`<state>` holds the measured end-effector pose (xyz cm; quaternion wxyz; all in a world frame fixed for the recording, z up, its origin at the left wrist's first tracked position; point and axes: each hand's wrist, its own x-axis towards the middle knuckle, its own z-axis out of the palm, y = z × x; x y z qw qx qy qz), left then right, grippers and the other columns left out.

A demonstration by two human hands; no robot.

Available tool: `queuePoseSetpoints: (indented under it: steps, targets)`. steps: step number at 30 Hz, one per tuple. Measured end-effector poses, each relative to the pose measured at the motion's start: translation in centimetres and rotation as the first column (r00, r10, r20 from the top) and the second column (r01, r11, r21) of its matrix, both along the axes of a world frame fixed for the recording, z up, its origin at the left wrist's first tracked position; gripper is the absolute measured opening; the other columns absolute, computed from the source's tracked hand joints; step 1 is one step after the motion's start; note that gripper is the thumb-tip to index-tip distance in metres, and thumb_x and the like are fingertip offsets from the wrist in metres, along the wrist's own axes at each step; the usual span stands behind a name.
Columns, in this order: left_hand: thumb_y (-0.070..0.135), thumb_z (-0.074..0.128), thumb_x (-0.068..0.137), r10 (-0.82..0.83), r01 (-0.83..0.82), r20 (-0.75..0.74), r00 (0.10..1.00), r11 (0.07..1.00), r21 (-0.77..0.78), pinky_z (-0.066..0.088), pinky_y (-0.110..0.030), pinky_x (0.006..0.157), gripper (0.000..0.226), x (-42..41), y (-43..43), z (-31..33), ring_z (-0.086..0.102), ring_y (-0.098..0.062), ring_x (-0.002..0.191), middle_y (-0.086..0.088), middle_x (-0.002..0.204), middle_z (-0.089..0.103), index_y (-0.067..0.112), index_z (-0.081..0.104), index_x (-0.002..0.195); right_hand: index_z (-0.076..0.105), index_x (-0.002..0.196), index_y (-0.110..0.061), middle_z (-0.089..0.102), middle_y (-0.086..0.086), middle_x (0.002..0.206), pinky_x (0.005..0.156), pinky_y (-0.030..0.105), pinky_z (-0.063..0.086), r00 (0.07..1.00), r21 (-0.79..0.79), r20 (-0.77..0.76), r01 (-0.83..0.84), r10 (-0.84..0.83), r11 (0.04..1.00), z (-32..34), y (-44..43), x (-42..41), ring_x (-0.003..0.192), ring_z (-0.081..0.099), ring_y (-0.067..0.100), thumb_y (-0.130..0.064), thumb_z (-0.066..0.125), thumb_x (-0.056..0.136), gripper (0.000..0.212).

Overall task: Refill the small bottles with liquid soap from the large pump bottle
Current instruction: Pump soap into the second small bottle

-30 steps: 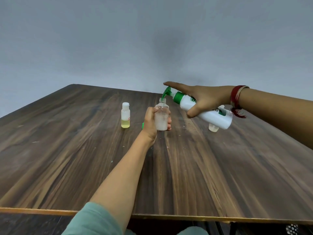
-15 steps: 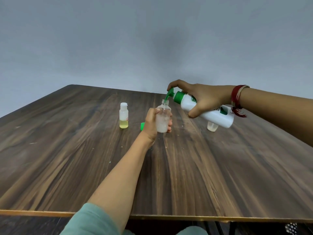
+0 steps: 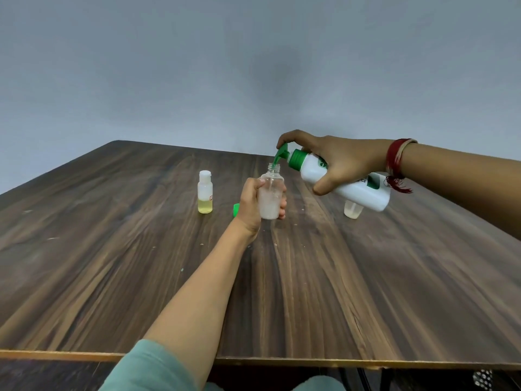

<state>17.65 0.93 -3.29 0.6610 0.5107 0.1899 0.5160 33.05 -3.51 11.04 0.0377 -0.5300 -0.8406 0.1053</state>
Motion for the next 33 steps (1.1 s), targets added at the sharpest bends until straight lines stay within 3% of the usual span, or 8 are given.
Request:
queuePoseSetpoints:
  steps: [6,11,14,17,20,26,31,33]
  targets:
    - [0.041,0.034,0.071,0.023,-0.023,0.014,1.000,1.000,0.000,0.041,-0.022,0.046,0.045,-0.14,0.08,0.02,0.048,-0.016,0.047,-0.005,0.055,0.054,0.003,0.058,0.079,0.024,0.136,-0.048,0.062,-0.001,0.084,0.056,0.026,0.054,1.000,0.019,-0.007,-0.011,0.011,1.000,-0.13,0.41,-0.14,0.064,0.063,0.011,-0.008,0.071,0.075,0.087]
    - [0.041,0.033,0.070,0.037,-0.037,0.036,0.999,0.999,-0.003,0.043,-0.022,0.046,0.045,-0.39,0.27,0.12,0.048,-0.017,0.046,-0.006,0.055,0.053,0.004,0.058,0.078,0.001,0.138,-0.069,0.058,-0.003,0.125,0.067,0.031,0.060,1.000,-0.029,-0.001,-0.017,0.017,0.999,-0.22,0.33,-0.26,0.081,0.068,0.017,-0.026,0.067,0.066,0.107]
    - [0.040,0.033,0.070,0.026,-0.026,0.033,0.999,1.000,0.000,0.042,-0.022,0.046,0.045,-0.38,0.14,0.22,0.048,-0.016,0.045,-0.006,0.054,0.053,0.003,0.057,0.078,0.002,0.139,-0.068,0.054,-0.006,0.131,0.070,0.033,0.060,1.000,-0.039,-0.003,-0.031,0.031,0.999,-0.01,0.16,-0.36,0.083,0.067,0.017,-0.029,0.066,0.063,0.106]
    - [0.038,0.033,0.069,0.009,-0.009,0.034,0.999,1.000,-0.011,0.040,-0.020,0.045,0.043,-0.24,-0.01,0.28,0.046,-0.016,0.044,-0.005,0.052,0.052,0.003,0.057,0.076,0.014,0.137,-0.064,0.061,-0.002,0.111,0.067,0.034,0.060,1.000,-0.051,-0.014,-0.019,0.018,0.999,0.21,0.01,-0.11,0.077,0.067,0.017,-0.028,0.067,0.063,0.098]
    - [0.038,0.033,0.069,-0.014,0.014,0.005,1.000,1.000,-0.006,0.040,-0.021,0.045,0.043,-0.21,-0.13,0.22,0.046,-0.015,0.045,-0.005,0.053,0.052,0.003,0.057,0.076,0.023,0.133,-0.056,0.063,0.002,0.091,0.057,0.025,0.056,1.000,-0.040,-0.021,-0.009,0.008,0.999,0.19,-0.07,-0.05,0.067,0.065,0.013,-0.026,0.066,0.062,0.088]
    - [0.039,0.033,0.071,-0.005,0.005,0.001,1.000,1.000,0.010,0.041,-0.021,0.046,0.044,-0.19,-0.17,0.17,0.047,-0.016,0.046,-0.006,0.053,0.053,0.003,0.057,0.076,0.026,0.132,-0.052,0.063,-0.001,0.084,0.054,0.023,0.052,0.999,-0.040,-0.039,0.001,-0.002,0.999,-0.06,0.06,-0.16,0.063,0.064,0.012,-0.025,0.066,0.061,0.085]
    - [0.040,0.033,0.072,0.019,-0.019,0.021,1.000,1.000,0.015,0.042,-0.023,0.046,0.044,-0.42,0.03,0.15,0.047,-0.017,0.046,-0.007,0.055,0.053,0.003,0.057,0.077,0.003,0.140,-0.067,0.053,-0.016,0.120,0.065,0.028,0.059,1.000,-0.076,-0.022,-0.001,-0.001,0.997,-0.15,0.04,-0.31,0.081,0.067,0.017,-0.029,0.065,0.063,0.106]
    - [0.040,0.033,0.071,0.018,-0.018,0.018,1.000,1.000,0.014,0.042,-0.023,0.046,0.044,-0.40,-0.01,0.13,0.047,-0.017,0.046,-0.006,0.055,0.053,0.003,0.057,0.077,0.000,0.139,-0.069,0.051,-0.015,0.126,0.066,0.028,0.059,1.000,-0.083,-0.021,-0.003,0.002,0.997,-0.07,-0.06,-0.38,0.083,0.067,0.018,-0.029,0.065,0.063,0.107]
